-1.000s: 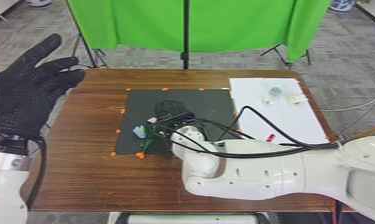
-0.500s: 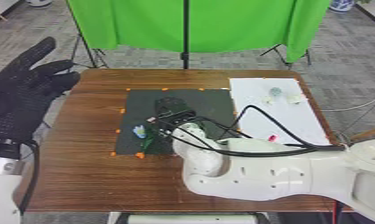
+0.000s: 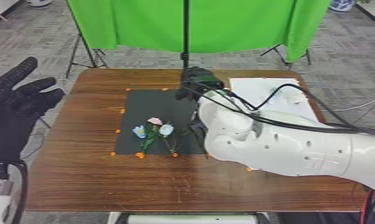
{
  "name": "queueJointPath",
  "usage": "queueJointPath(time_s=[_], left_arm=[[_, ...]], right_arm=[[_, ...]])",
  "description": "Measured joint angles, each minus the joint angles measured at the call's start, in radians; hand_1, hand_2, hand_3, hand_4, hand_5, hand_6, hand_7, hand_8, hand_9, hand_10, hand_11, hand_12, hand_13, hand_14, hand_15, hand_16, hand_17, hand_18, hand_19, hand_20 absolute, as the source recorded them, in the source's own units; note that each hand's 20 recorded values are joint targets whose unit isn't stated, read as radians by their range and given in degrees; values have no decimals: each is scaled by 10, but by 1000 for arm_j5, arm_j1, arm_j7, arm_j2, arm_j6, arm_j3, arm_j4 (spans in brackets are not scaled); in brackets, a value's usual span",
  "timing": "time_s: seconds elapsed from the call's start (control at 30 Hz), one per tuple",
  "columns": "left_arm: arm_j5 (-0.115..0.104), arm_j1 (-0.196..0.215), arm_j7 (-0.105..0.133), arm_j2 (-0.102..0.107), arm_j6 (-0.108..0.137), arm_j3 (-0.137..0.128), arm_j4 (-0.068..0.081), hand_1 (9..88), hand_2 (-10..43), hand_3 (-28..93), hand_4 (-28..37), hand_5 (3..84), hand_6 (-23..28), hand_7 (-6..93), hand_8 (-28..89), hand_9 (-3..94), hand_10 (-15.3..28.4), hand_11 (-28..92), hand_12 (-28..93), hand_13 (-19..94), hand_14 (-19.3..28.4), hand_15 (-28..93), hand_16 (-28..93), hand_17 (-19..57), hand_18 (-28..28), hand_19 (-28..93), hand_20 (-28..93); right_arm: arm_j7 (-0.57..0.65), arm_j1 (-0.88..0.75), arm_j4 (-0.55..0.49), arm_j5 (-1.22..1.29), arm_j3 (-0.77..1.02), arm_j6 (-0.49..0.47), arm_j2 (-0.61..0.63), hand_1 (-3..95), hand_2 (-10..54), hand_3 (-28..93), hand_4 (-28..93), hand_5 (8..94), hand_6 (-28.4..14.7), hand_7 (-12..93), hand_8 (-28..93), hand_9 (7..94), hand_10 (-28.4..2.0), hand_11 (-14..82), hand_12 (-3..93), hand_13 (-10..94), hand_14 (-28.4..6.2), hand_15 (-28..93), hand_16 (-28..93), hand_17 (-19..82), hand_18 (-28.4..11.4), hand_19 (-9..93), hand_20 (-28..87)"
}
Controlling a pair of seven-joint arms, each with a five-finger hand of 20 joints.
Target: Arrange flowers
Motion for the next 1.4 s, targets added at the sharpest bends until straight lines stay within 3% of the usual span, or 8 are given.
queueJointPath(time_s=[0.1, 0.23, 0.5, 0.73, 1.4], left_arm=[[-3, 37, 8, -19, 5, -14, -6, 228, 65, 781, -229, 327, 77, 168, -104, 340, 212, 315, 128, 269, 284, 621, -115, -53, 264, 615, 273], [-5, 50, 12, -29, 9, -5, -6, 228, 66, 782, -230, 327, 77, 168, -104, 340, 213, 314, 128, 268, 284, 620, -115, -53, 264, 615, 273], [-9, 44, 23, -22, 15, 32, -5, 228, 66, 782, -230, 326, 77, 167, -103, 340, 212, 314, 128, 268, 284, 620, -115, -53, 264, 615, 273], [-12, 22, 21, -10, 17, 46, -5, 229, 66, 784, -229, 325, 76, 167, -103, 340, 212, 315, 128, 267, 284, 620, -115, -53, 264, 615, 273], [-19, 9, 36, 6, 23, 65, -4, 230, 67, 783, -228, 326, 77, 168, -104, 340, 213, 316, 128, 268, 284, 620, -115, -53, 263, 615, 274]], right_arm=[[11, -5, 15, 6, 26, -31, 60, 346, -95, 753, -264, 489, -51, 116, -105, 630, -187, 188, 137, 695, -113, 577, 135, 374, -210, 889, -84], [31, -27, 39, 12, 64, -45, 141, 343, -95, 757, -263, 484, -52, 116, -104, 601, -193, 176, 135, 677, -115, 587, 129, 374, -210, 892, -86], [61, -44, 133, 41, 61, -29, 281, 348, -95, 766, -264, 465, -47, 116, -105, 659, -171, 239, 151, 703, -94, 642, 132, 387, -202, 924, -71], [66, -44, 175, 77, 59, -68, 369, 354, -95, 763, -265, 449, -24, 117, -105, 693, -156, 305, 162, 721, -79, 680, 148, 395, -201, 932, -32], [-8, -103, 262, 96, 80, -118, 286, 356, -95, 761, -276, 448, 25, 135, -120, 700, -147, 293, 158, 718, -82, 672, 153, 388, -201, 917, -31]])
